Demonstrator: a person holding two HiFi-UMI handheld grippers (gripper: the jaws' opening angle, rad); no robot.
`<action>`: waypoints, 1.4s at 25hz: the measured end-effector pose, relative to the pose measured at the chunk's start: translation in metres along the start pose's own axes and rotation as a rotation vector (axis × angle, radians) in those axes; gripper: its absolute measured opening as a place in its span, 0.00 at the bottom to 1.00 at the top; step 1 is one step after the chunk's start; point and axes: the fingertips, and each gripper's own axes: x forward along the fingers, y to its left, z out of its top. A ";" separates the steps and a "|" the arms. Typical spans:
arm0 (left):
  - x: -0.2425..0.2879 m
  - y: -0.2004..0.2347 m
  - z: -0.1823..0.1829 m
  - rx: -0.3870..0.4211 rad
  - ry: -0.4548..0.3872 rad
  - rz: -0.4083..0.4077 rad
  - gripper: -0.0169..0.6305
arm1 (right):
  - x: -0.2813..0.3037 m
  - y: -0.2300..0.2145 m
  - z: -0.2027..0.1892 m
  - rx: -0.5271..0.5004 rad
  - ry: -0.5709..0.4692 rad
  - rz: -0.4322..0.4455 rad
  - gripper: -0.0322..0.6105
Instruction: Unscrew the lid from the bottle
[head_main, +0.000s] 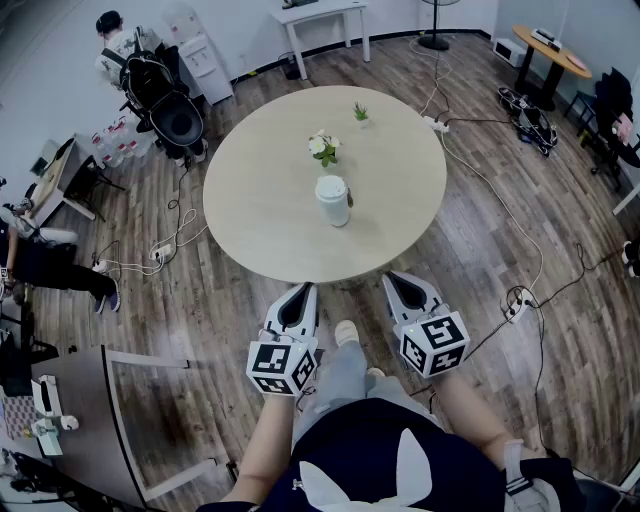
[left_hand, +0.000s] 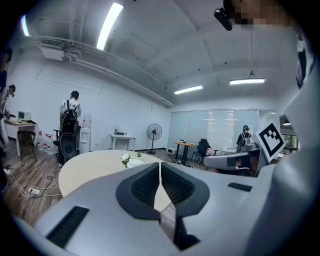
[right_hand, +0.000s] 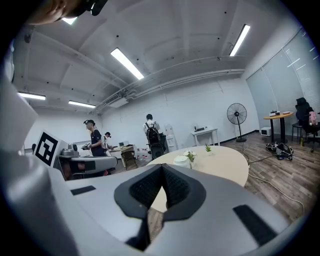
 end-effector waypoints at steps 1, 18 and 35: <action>0.001 0.001 0.001 0.004 -0.001 -0.001 0.07 | 0.001 0.000 0.001 0.000 -0.002 -0.002 0.05; 0.061 0.027 0.003 0.062 0.018 -0.050 0.07 | 0.060 -0.027 0.016 -0.013 0.006 0.000 0.06; 0.127 0.077 -0.030 0.075 0.148 -0.096 0.47 | 0.142 -0.054 0.002 0.012 0.189 0.147 0.59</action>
